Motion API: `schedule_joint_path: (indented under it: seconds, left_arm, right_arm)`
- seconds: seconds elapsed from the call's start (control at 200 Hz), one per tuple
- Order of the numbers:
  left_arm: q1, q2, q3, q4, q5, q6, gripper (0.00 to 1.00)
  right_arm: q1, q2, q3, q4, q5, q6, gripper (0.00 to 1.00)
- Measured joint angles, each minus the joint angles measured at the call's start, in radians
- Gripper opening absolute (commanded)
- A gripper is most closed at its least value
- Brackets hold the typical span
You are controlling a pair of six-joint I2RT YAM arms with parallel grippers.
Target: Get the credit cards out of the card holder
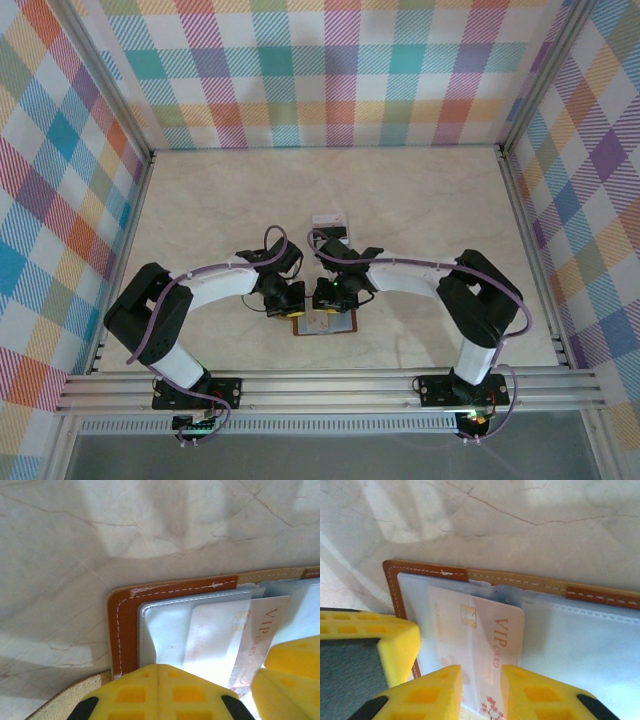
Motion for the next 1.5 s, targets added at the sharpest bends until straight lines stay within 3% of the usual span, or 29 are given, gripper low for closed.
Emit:
schedule_joint_path:
  seconds: [0.86,1.5]
  left_arm:
    - [-0.046,0.075,0.076,-0.037,-0.026,0.019,0.03]
    - [-0.046,0.075,0.076,-0.038,-0.026,0.023,0.03]
  right_arm:
    - [-0.001,0.030,-0.013,-0.006,-0.001,-0.038,0.36]
    - [-0.012,-0.066,-0.117,0.151,-0.069,-0.015,0.12]
